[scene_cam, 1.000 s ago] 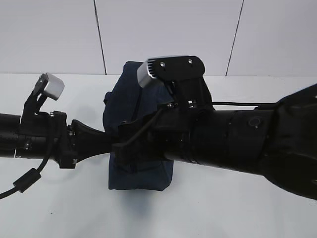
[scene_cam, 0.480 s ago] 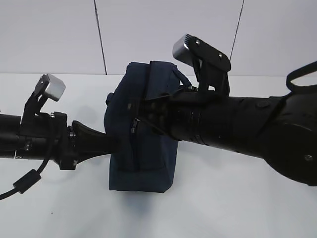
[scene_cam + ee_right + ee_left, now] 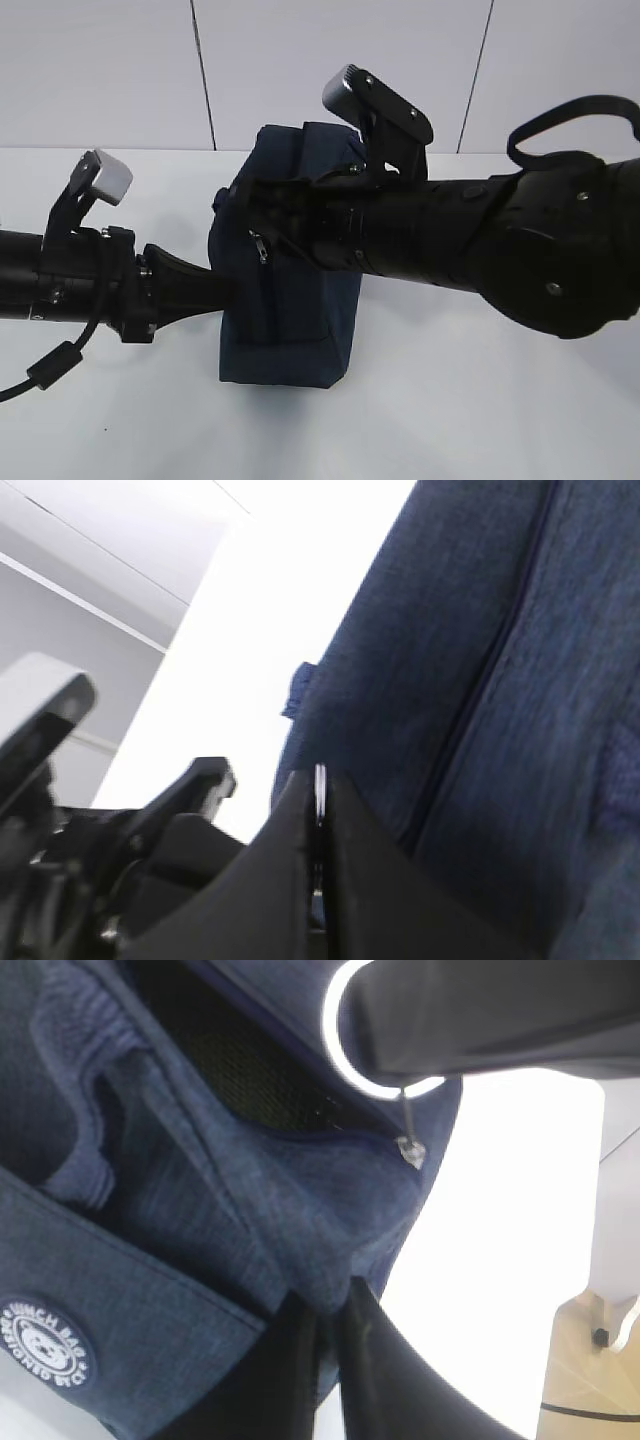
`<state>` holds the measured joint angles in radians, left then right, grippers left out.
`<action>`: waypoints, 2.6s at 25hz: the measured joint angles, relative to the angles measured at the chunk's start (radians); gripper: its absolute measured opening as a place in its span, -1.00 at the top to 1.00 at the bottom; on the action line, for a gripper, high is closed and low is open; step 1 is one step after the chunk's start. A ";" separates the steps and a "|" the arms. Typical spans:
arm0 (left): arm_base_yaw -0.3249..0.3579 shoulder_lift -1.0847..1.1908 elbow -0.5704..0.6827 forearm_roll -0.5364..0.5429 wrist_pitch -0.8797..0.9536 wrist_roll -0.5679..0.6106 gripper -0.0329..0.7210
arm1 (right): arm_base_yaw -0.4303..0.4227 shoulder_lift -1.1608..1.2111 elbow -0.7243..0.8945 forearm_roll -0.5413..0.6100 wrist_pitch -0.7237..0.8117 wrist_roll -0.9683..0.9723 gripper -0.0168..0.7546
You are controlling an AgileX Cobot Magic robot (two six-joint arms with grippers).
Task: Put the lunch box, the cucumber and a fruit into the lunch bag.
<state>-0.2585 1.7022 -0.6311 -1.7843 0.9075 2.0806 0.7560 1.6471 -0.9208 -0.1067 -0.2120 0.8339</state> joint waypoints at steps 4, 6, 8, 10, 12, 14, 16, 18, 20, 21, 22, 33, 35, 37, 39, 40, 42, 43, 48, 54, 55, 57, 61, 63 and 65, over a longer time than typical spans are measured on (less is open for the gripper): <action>0.000 0.000 0.000 0.002 -0.004 0.000 0.89 | -0.015 0.013 -0.013 -0.002 0.021 0.002 0.90; 0.000 0.000 0.000 0.002 -0.004 0.000 0.89 | -0.034 0.013 -0.013 -0.004 0.027 0.002 0.90; 0.000 0.000 0.000 0.000 -0.004 0.000 0.89 | -0.058 0.013 -0.013 -0.004 0.032 0.002 0.90; 0.000 0.000 -0.002 -0.006 -0.004 0.000 0.89 | -0.075 0.013 -0.013 -0.005 0.036 0.002 0.90; 0.000 0.000 -0.004 -0.009 -0.004 0.000 0.89 | -0.082 0.013 -0.013 -0.009 0.041 0.002 0.90; 0.000 0.000 -0.004 -0.010 -0.004 0.000 0.89 | -0.083 0.015 -0.013 -0.012 0.041 0.000 0.90; 0.000 0.000 -0.004 -0.010 -0.006 0.000 0.89 | -0.084 0.025 -0.016 -0.014 0.041 0.000 0.90; 0.000 0.000 -0.004 -0.009 -0.011 0.000 0.89 | -0.084 0.034 -0.016 -0.015 0.039 0.002 0.90; 0.000 0.000 -0.004 -0.007 -0.015 0.000 0.89 | -0.084 0.046 -0.017 -0.015 0.031 0.006 0.90; 0.000 0.000 -0.004 -0.007 -0.018 0.000 0.89 | -0.084 0.048 -0.020 -0.015 0.024 0.011 0.90; 0.000 0.000 -0.004 -0.007 -0.020 0.000 0.89 | -0.085 0.053 -0.022 -0.015 0.019 0.015 0.90; 0.000 0.000 -0.004 -0.007 -0.025 0.002 0.89 | -0.085 0.068 -0.078 -0.154 0.112 0.050 0.90; 0.000 0.000 -0.004 -0.005 -0.025 0.002 0.89 | -0.083 0.068 -0.079 -0.230 0.119 0.050 0.90; 0.000 0.000 -0.004 -0.003 -0.025 0.002 0.89 | -0.078 0.068 -0.081 -0.313 0.119 0.051 0.90; 0.000 0.000 -0.004 -0.003 -0.026 0.002 0.89 | -0.076 0.068 -0.088 -0.400 0.119 0.051 0.90; 0.000 0.000 -0.004 -0.003 -0.026 0.002 0.89 | -0.076 0.068 -0.094 -0.434 0.119 0.051 0.90; 0.000 0.000 -0.004 -0.003 -0.026 0.002 0.89 | -0.076 0.070 -0.105 -0.510 0.119 0.051 0.90; 0.000 0.000 -0.004 -0.003 -0.026 0.002 0.89 | -0.076 0.070 -0.109 -0.546 0.119 0.051 0.90; 0.000 0.000 -0.004 -0.001 -0.026 0.002 0.89 | -0.076 0.070 -0.116 -0.663 0.095 0.051 0.90; 0.000 0.000 -0.004 -0.001 -0.026 0.002 0.89 | -0.076 0.070 -0.118 -0.725 0.067 0.051 0.90; 0.000 0.000 -0.004 -0.001 -0.026 0.002 0.89 | -0.076 0.070 -0.118 -0.731 0.064 0.051 0.90; 0.000 0.000 -0.004 0.001 -0.026 0.002 0.89 | -0.076 0.070 -0.118 -0.738 0.062 0.051 0.90; 0.000 0.000 -0.004 0.003 -0.026 0.002 0.89 | -0.076 0.079 -0.123 -0.740 0.061 0.051 0.90; 0.000 0.000 -0.004 0.010 -0.028 0.002 0.89 | -0.076 0.099 -0.137 -0.740 0.059 0.051 0.90; -0.012 0.000 -0.004 0.016 -0.042 0.002 0.89 | -0.076 0.121 -0.157 -0.740 0.060 0.051 0.90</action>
<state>-0.2706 1.7022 -0.6348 -1.7686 0.8656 2.0824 0.6805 1.7683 -1.0780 -0.8468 -0.1524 0.8853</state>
